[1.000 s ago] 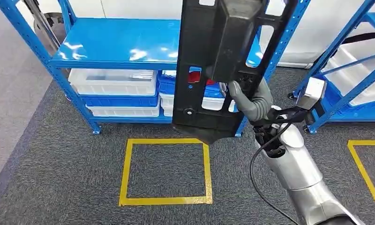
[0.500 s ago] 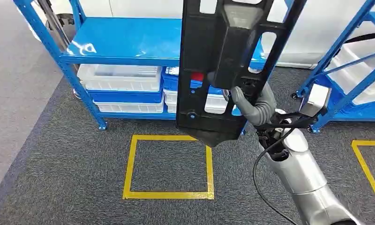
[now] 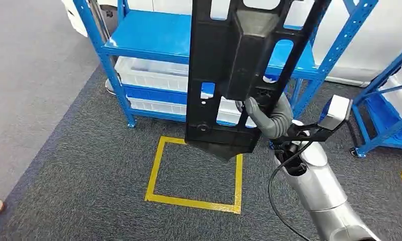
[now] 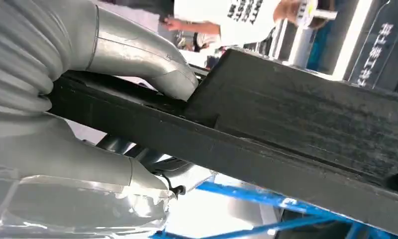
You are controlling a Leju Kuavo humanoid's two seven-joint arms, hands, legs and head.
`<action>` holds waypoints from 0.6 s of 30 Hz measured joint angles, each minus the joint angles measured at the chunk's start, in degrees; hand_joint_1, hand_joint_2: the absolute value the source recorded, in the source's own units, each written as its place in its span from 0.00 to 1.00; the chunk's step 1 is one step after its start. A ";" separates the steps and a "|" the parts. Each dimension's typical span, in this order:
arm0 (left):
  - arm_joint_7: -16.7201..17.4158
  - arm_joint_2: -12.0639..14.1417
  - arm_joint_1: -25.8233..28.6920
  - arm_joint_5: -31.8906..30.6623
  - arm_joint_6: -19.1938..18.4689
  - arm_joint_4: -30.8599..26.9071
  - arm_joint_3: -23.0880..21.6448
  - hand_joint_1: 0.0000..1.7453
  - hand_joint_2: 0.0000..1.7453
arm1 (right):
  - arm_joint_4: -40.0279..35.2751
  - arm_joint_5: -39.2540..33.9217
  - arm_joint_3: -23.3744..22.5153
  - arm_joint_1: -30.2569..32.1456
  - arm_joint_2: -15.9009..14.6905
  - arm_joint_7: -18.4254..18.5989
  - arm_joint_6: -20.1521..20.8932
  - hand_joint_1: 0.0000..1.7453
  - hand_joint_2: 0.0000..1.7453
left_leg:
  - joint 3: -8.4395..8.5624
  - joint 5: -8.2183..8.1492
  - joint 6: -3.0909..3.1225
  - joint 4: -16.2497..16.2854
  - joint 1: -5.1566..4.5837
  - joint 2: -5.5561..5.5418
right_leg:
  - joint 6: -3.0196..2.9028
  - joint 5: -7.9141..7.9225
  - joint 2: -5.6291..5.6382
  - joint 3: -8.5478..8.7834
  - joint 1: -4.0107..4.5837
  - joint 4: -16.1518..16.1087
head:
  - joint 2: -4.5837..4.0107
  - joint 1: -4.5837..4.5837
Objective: Take the parts from the cabinet and place them on the table.
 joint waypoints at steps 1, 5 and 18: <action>0.00 -0.02 -0.01 0.00 0.00 -0.02 0.00 0.00 1.00 | -0.11 0.11 -0.18 -0.03 0.02 -0.07 0.24 1.00 1.00 | -0.35 0.25 -0.36 0.01 0.27 -0.60 | 0.11 0.26 -0.67 -0.14 0.17 -0.10 | 0.00 0.00; -0.04 0.00 0.01 0.00 0.02 -0.02 0.02 0.00 1.00 | -0.13 0.41 -0.26 -0.13 0.02 -0.11 0.70 1.00 1.00 | -1.05 0.22 -1.46 0.33 0.37 -0.27 | -0.73 1.45 -3.23 0.20 -0.11 -1.57 | 0.00 0.02; 0.07 0.33 -0.15 0.17 0.20 -0.02 0.07 0.00 1.00 | -0.22 0.98 -0.29 -0.49 -0.46 -0.11 1.57 1.00 1.00 | 2.16 -2.16 -1.11 -0.19 0.35 7.19 | 0.23 1.77 -11.47 -0.94 0.64 -0.73 | 0.00 0.00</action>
